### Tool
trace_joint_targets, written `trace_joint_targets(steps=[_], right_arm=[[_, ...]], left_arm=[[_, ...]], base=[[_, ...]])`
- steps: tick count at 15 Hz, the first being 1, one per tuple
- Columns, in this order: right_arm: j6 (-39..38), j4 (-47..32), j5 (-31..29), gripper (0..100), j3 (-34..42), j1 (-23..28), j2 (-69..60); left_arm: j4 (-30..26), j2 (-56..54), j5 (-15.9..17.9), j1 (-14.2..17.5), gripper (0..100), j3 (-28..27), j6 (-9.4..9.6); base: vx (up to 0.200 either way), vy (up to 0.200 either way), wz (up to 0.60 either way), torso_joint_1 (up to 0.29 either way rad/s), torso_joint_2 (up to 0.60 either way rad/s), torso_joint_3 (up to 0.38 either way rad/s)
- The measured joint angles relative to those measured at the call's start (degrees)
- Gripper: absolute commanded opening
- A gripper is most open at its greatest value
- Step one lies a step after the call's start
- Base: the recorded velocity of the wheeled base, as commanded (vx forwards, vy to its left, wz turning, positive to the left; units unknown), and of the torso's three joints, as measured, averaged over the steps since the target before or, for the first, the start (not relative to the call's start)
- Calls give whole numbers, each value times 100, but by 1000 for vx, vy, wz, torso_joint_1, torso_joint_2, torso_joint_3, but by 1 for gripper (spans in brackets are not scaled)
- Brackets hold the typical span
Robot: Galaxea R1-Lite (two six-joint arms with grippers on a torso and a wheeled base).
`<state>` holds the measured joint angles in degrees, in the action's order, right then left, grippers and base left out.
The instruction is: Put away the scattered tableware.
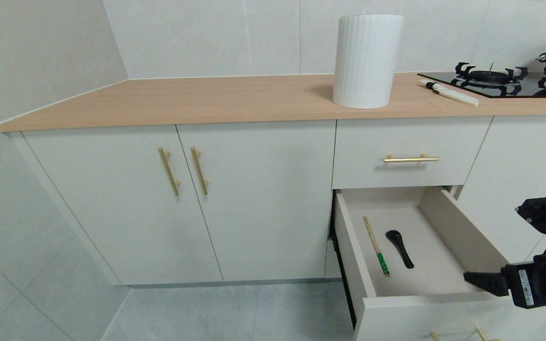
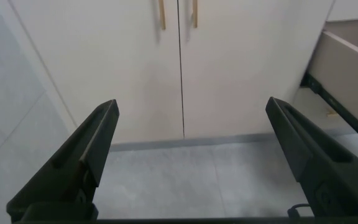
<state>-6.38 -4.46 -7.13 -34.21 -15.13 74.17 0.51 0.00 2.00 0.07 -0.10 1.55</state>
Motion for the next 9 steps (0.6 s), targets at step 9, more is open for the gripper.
trace_joint_targets(steps=[9], right_arm=[[-11,-660,768,100,-199,-5,1302]], left_arm=[[0,0,-6,0,100,0,-29]], base=[[0,0,0,0,0,0]])
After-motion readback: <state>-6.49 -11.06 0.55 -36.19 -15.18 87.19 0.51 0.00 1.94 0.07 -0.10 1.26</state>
